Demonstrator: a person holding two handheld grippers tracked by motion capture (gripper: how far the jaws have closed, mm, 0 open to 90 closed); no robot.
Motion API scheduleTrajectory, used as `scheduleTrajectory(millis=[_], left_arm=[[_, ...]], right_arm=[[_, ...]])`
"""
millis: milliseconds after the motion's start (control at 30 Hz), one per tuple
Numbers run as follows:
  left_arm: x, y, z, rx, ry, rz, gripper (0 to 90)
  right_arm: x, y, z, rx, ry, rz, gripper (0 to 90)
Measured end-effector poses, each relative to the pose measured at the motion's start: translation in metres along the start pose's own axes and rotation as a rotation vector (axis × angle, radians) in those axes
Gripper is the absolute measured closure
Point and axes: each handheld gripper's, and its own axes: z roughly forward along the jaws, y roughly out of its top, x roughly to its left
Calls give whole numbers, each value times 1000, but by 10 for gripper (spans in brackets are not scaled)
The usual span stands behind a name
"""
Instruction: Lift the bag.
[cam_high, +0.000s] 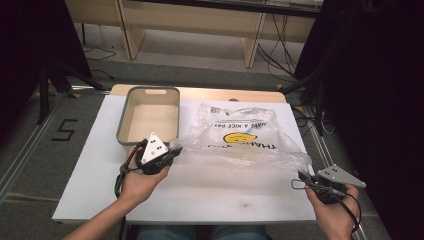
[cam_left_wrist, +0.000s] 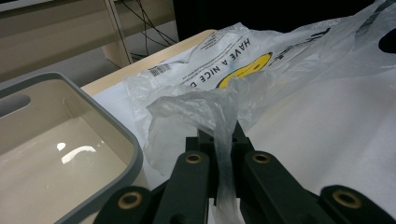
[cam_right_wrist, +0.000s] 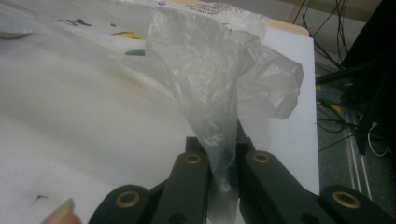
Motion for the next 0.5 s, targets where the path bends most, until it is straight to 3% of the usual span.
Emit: scheduleTrajectory(millis=[500], left_arm=[[-8, 15, -10, -57, -24, 19, 893]], right_arm=[[-6, 6, -9, -62, -44, 12, 900]])
